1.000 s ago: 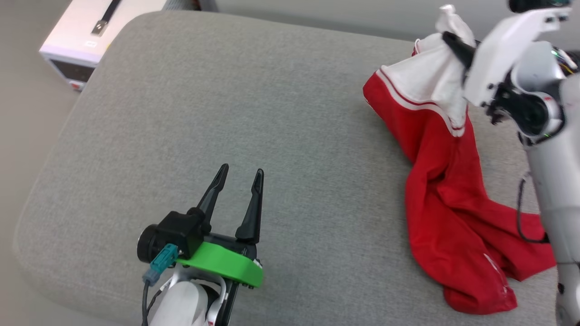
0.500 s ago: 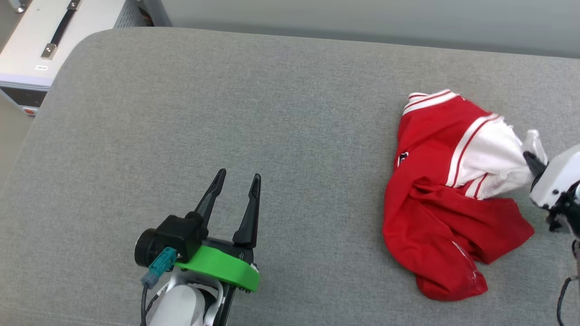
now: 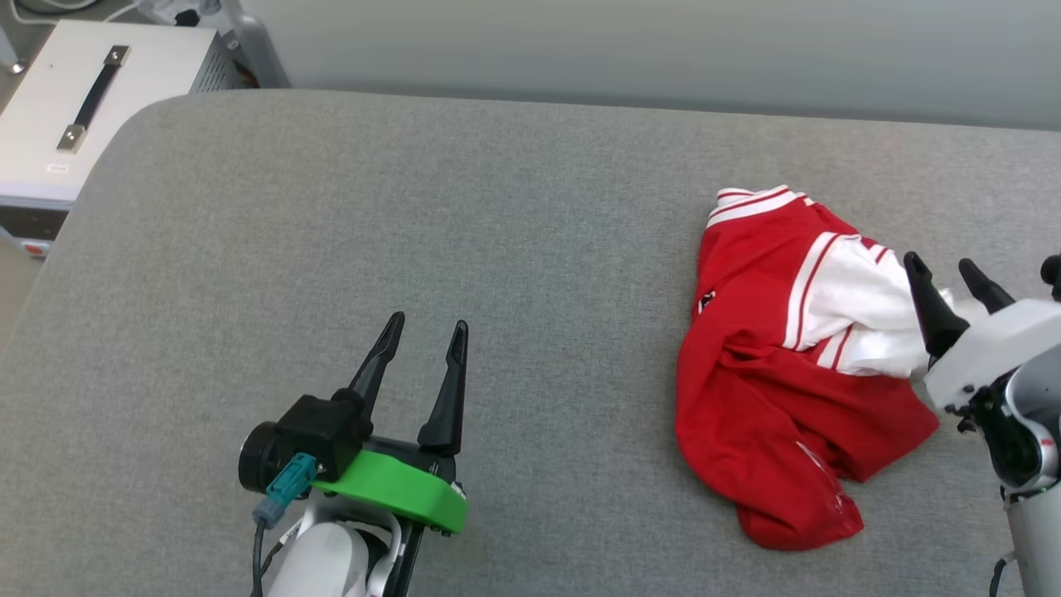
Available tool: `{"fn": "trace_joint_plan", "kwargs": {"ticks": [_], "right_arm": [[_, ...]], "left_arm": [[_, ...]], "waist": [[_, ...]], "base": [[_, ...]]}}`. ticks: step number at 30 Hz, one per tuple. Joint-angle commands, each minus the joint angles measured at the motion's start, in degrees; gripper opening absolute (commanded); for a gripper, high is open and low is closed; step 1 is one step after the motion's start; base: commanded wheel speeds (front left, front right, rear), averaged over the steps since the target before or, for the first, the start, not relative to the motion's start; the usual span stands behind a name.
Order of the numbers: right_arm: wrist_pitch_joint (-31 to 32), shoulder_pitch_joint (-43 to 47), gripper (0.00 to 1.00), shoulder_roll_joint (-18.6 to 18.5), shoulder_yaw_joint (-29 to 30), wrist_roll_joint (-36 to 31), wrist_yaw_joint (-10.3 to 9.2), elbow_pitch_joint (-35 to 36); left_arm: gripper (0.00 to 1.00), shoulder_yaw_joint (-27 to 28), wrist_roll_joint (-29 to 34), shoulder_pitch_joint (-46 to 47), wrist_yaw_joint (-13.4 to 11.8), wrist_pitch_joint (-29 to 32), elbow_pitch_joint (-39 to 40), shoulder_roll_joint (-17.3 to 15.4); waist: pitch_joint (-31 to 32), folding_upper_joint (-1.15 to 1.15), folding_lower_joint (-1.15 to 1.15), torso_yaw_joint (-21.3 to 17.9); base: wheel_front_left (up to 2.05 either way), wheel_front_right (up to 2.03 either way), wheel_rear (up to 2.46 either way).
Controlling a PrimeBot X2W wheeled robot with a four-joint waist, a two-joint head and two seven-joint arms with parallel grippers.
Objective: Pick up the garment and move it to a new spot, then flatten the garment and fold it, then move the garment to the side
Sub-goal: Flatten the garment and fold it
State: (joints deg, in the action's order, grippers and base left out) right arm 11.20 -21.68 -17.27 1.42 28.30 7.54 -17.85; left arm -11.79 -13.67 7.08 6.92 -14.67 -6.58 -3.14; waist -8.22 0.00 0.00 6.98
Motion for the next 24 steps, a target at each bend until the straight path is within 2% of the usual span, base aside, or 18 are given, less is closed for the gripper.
{"fn": "trace_joint_plan", "kwargs": {"ticks": [1,5,11,17,24], "right_arm": [[-1.74,1.76,1.00,-0.41,-0.77,0.51,-0.05,1.21],[-6.74,6.16,1.00,-0.22,-2.05,-0.99,-0.05,4.71],[-13.58,14.34,1.00,4.28,-0.89,-4.42,-0.05,10.14],[-14.89,18.08,1.00,8.36,0.11,-6.59,-0.05,13.32],[-13.27,19.42,1.00,9.77,2.22,-8.35,-0.05,16.12]], "left_arm": [[1.00,0.21,0.21,-0.57,0.43,-0.33,0.30,0.26],[1.00,-0.13,0.07,-1.25,0.47,-0.33,0.53,0.26],[1.00,-1.05,-0.16,-2.85,0.51,-0.33,0.87,0.26],[1.00,-2.04,-0.13,-3.50,0.53,-0.33,0.61,0.26],[1.00,-4.41,-1.85,-0.02,0.55,-0.10,-0.59,0.26]], "waist": [[1.48,0.00,0.00,-1.23],[2.99,0.00,0.00,-1.83],[4.55,0.00,0.00,-2.57],[4.71,0.00,0.00,-3.62],[3.02,0.00,0.00,-4.85]], "base": [[0.00,0.00,0.00],[0.00,0.00,0.00],[0.00,0.00,0.00],[0.00,0.00,0.00],[0.00,0.00,0.00]]}}
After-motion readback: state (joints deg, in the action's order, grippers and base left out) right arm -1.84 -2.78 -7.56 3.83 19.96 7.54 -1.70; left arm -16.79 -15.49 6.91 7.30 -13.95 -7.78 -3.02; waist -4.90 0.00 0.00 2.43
